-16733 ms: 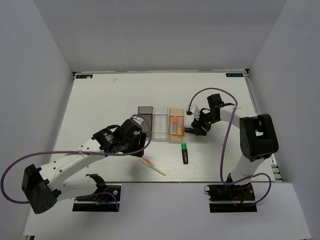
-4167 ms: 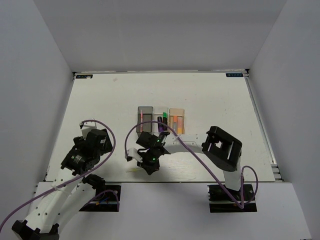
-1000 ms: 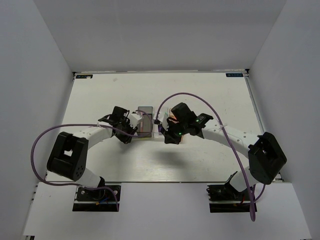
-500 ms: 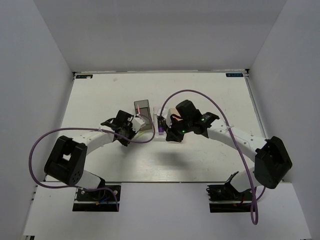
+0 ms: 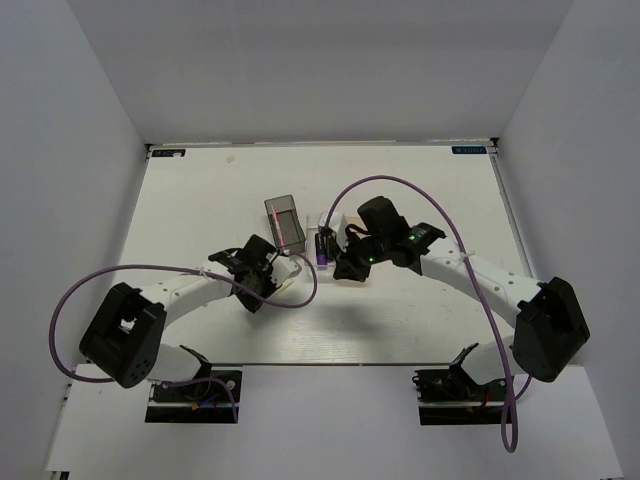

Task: Sort the stationery into containers
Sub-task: Pick up the pen from the center of the board.

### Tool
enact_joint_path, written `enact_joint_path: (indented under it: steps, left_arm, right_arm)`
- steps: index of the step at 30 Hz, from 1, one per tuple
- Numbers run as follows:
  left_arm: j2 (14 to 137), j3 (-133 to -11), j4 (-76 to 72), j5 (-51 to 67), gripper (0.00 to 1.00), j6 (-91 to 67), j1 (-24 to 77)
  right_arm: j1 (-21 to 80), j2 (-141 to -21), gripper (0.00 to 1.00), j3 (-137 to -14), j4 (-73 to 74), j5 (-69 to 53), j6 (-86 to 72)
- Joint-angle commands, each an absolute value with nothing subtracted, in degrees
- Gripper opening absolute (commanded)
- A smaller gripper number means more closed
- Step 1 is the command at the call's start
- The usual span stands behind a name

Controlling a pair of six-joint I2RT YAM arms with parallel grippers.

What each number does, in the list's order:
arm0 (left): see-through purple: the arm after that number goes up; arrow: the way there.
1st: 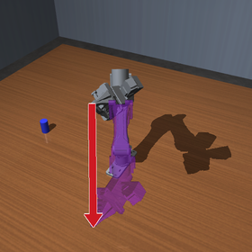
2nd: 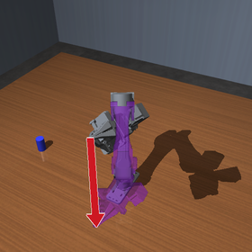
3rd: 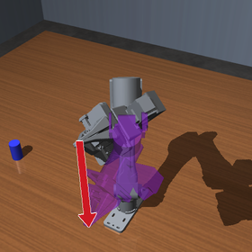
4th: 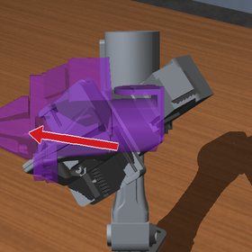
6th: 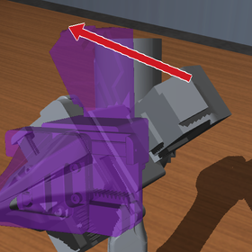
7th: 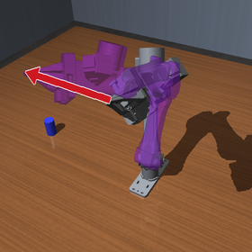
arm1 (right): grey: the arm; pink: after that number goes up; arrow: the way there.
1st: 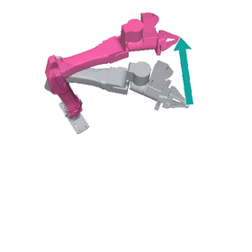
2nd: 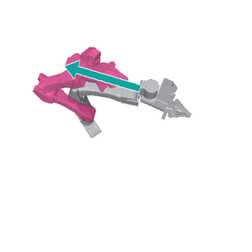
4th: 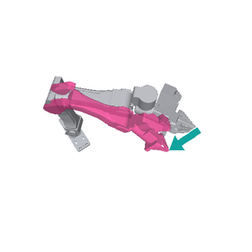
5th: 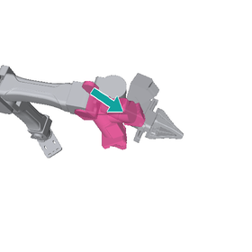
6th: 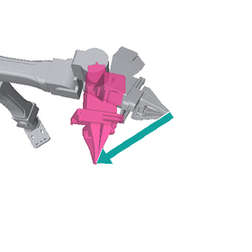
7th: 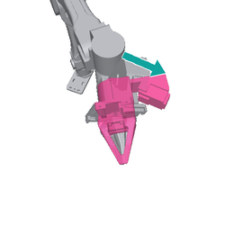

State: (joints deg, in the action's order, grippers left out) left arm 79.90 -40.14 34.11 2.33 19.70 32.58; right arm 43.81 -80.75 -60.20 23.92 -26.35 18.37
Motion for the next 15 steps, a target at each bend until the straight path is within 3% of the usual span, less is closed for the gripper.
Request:
enact_joint_path:
  steps: [1,7,15]
  left_arm:
    - [75.60,-39.55,39.29,3.78,0.00,17.85,34.54]
    - [67.60,-41.57,37.62,3.79,0.00,12.32,34.45]
    - [66.00,-48.95,33.14,1.94,0.00,4.05,32.52]
  right_arm:
    - [43.16,-78.75,0.09,-61.44,24.17,-27.95,17.93]
    - [42.98,-78.49,0.09,-61.35,24.26,-27.69,18.19]
    - [42.45,-77.43,0.09,-61.52,24.61,-22.77,19.25]
